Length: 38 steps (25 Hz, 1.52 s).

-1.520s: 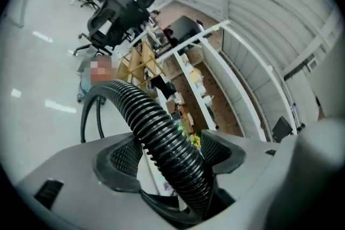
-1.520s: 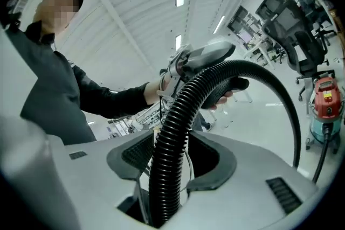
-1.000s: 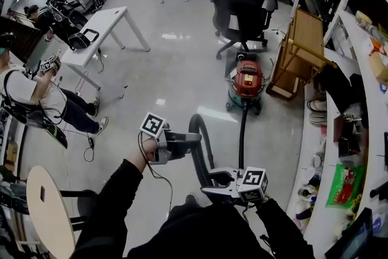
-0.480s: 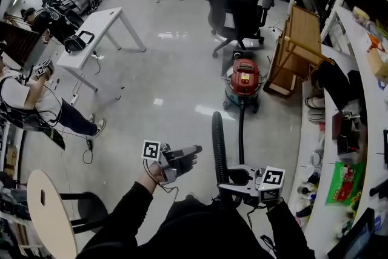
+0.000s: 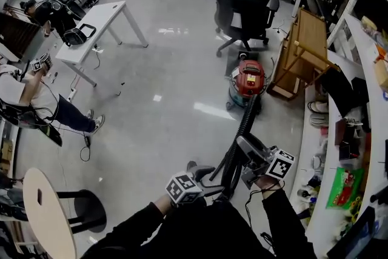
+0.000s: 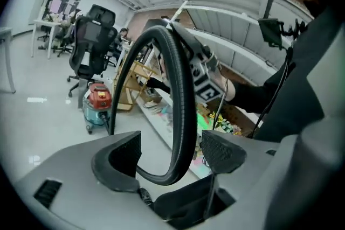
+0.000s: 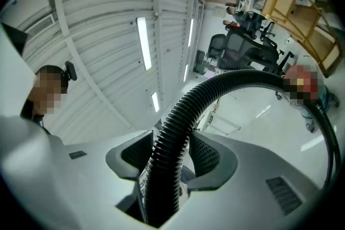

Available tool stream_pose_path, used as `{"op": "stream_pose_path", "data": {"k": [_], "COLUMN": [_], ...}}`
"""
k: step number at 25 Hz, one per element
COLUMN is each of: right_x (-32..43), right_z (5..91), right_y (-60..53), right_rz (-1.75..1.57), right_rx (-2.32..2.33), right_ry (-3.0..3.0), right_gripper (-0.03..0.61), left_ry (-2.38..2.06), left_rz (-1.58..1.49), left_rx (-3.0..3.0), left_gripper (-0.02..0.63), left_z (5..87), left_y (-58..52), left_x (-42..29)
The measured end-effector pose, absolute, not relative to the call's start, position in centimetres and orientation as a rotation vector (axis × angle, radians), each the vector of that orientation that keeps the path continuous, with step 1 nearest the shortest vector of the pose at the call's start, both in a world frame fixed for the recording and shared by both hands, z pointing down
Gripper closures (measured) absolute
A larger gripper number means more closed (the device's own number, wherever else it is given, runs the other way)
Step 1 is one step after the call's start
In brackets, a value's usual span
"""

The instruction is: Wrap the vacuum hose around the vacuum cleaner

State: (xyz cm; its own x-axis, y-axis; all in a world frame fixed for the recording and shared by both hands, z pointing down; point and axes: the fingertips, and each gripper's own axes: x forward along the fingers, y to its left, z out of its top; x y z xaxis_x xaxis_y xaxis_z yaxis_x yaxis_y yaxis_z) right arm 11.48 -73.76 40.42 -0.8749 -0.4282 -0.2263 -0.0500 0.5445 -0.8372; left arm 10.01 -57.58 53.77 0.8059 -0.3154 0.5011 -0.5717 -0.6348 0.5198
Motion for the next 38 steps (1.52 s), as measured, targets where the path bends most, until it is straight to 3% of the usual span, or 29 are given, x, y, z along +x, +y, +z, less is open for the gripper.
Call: {"op": "stream_pose_path", "data": {"k": [17, 18, 19, 20, 29, 38], "right_x": [5.7, 6.0, 6.4, 7.0, 11.8, 19.9], "right_z": [37.5, 37.3, 37.2, 37.2, 40.1, 45.9], "right_y": [-90.0, -90.5, -90.8, -91.1, -91.8, -91.1], "right_rz": [-1.214, -1.204, -1.194, -1.183, -1.175, -1.184], "right_rx": [-0.884, -0.901, -0.918, -0.939, -1.021, -1.052], "right_ry": [1.749, 1.710, 1.673, 1.644, 1.504, 1.266], "right_gripper": [0.370, 0.370, 0.370, 0.370, 0.368, 0.356], "left_ry": [-0.524, -0.589, -0.650, -0.697, -0.864, -0.674], "left_rz": [0.788, 0.784, 0.758, 0.721, 0.801, 1.156], "left_rx": [2.482, 2.484, 2.481, 2.478, 2.698, 2.936], "left_gripper": [0.267, 0.296, 0.403, 0.449, 0.454, 0.453], "left_z": [62.6, 62.9, 62.9, 62.6, 56.0, 51.0], "left_y": [-64.7, -66.0, -67.4, -68.6, -78.0, -86.2], "left_x": [3.4, 2.2, 0.7, -1.1, -13.1, -11.1]}}
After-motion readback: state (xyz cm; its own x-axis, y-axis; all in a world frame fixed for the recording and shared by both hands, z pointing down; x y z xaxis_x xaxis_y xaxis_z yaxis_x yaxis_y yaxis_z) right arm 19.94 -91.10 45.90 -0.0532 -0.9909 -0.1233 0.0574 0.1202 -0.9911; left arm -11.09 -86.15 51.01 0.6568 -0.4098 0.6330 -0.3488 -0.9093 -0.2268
